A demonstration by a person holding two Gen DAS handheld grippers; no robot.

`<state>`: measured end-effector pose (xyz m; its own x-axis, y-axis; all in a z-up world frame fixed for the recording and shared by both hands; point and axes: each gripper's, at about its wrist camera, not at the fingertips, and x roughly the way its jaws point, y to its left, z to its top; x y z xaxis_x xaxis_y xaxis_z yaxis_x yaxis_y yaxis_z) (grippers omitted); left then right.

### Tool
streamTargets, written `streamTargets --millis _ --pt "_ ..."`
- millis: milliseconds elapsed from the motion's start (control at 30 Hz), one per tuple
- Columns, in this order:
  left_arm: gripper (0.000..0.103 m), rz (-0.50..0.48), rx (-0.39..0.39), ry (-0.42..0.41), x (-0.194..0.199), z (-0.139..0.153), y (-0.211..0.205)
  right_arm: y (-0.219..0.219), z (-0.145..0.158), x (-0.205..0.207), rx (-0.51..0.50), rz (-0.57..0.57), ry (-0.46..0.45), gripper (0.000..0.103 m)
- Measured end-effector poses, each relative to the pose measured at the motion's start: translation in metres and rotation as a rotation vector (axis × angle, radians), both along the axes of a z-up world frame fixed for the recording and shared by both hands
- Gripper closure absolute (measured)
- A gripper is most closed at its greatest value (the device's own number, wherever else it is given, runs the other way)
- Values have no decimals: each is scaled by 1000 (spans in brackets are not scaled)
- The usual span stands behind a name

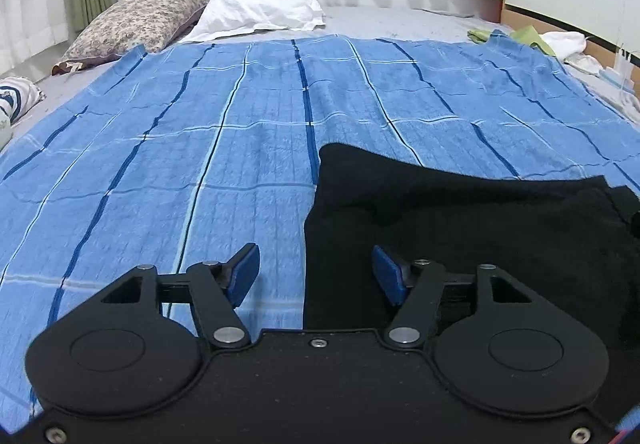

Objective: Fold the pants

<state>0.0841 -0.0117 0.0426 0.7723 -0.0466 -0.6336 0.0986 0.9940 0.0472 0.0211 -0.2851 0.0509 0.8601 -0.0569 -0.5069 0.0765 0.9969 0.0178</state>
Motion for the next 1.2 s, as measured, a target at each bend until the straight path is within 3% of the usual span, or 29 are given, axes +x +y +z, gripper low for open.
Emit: streamTargets --millis 133,433,767,900,1033,1200 --pt "33 -9 -12 -4 -28 3 5 -8 -4 -22 -25 -16 0 15" --pt "27 -14 -54 43 -91 -12 15 -30 -19 -59 53 -17 42 12" --pt "27 -42 -72 71 -121 -7 17 -46 -30 -60 213 34 110 9" --pt "25 -51 -117 51 -102 19 26 -64 -16 -51 307 63 89 9" --pt "24 -52 -201 66 -50 33 33 -85 -9 -18 366 72 81 9" --pt "43 3 -300 163 18 19 44 -98 -21 25 370 102 123 16"
